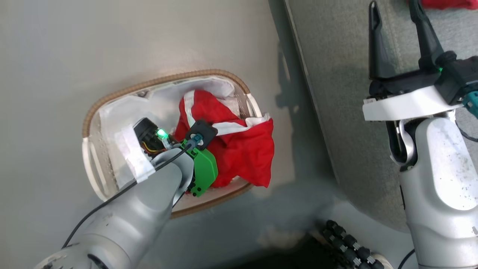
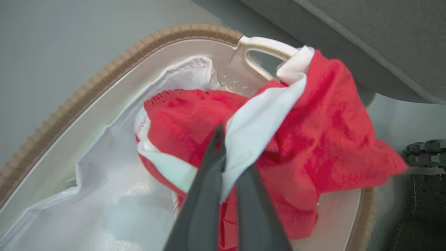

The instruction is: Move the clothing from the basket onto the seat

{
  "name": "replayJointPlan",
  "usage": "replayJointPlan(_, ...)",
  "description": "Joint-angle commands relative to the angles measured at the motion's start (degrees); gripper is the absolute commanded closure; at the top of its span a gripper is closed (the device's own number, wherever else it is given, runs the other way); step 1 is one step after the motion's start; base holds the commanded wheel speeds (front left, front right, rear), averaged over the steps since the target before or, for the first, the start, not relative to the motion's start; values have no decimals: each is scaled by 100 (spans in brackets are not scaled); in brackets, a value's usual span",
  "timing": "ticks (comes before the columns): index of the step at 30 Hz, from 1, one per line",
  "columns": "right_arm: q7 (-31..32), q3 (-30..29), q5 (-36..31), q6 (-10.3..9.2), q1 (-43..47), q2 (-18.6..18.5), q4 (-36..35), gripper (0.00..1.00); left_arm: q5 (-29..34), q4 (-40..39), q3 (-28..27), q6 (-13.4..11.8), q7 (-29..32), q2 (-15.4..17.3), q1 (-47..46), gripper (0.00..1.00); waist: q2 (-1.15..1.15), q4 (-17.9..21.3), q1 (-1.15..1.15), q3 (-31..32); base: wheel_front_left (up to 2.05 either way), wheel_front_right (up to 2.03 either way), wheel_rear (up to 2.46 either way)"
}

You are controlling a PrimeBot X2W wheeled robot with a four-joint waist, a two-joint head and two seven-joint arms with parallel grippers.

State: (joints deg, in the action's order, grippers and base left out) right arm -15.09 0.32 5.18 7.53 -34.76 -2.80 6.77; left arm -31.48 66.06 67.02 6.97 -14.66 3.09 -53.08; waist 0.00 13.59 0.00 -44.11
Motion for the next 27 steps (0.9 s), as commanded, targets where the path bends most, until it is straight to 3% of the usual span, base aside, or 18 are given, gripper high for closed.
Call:
replayJointPlan(1,-11,-36,-52,-8,135,-18,47,0,-24,-78,-53,-45,-38,81,128,100,0,-252,0,526,0,0,0)
replayJointPlan(14,-11,-301,-464,-8,945,-19,381,0,258,-2484,-1175,-551,-56,921,907,100,0,-731,0,2291,0,0,0)
replayJointPlan(19,-11,-335,-561,-8,1299,-19,488,0,373,-3026,-1449,-582,-57,1150,1030,100,0,-860,0,2916,0,0,0)
replayJointPlan(27,-11,-160,-588,-8,1645,-19,621,0,532,-3248,-1619,-474,-40,1446,536,100,0,-928,0,3581,0,0,0)
